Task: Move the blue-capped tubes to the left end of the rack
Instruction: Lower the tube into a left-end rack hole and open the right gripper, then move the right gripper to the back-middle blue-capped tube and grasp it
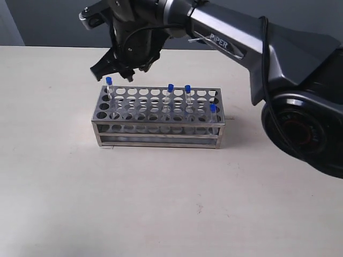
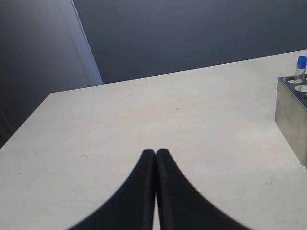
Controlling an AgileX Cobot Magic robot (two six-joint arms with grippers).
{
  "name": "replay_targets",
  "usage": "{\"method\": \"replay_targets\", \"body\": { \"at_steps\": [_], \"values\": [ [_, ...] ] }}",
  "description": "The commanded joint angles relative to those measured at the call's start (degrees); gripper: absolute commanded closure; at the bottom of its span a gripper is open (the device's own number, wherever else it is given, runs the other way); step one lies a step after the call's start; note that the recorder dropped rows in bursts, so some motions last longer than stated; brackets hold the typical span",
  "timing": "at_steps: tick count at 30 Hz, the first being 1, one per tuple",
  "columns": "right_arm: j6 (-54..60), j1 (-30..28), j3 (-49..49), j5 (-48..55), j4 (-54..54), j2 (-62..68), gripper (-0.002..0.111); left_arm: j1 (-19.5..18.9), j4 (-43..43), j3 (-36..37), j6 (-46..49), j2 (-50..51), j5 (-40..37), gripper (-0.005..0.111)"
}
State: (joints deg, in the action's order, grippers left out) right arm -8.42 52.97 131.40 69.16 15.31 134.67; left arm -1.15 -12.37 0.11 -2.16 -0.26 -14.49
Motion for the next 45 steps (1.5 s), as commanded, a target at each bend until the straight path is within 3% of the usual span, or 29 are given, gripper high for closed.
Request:
{"method": "replay_targets", "body": {
  "at_steps": [1,13,23,25,30,45],
  "values": [
    [-0.9,-0.5,-0.7,0.8,6.5,-1.4,0.068,0.1,-0.3,-0.1,-0.2,0.3,0.7,0.106],
    [-4.4,-3.1,-15.3,0.8,5.9,-5.1,0.068,2.7,-0.3,-0.1,-0.2,0.3,0.7,0.106],
    [-4.7,-4.4,-18.9,-4.4,1.2,-5.5,0.068,3.0,-0.3,-0.1,-0.2,0.3,0.7,0.106],
    [-4.2,-4.4,-19.5,-5.1,0.8,-5.5,0.071,3.0,-0.3,-0.1,-0.2,0.3,0.7,0.106],
    [-4.2,-4.4,-20.0,-6.1,1.5,-5.5,0.109,3.0,-0.3,-0.1,-0.2,0.3,0.7,0.106],
    [-4.2,-4.2,-20.0,-5.9,4.0,-14.1,0.108,3.0,-0.3,-0.1,-0.2,0.3,0.7,0.106]
  ]
}}
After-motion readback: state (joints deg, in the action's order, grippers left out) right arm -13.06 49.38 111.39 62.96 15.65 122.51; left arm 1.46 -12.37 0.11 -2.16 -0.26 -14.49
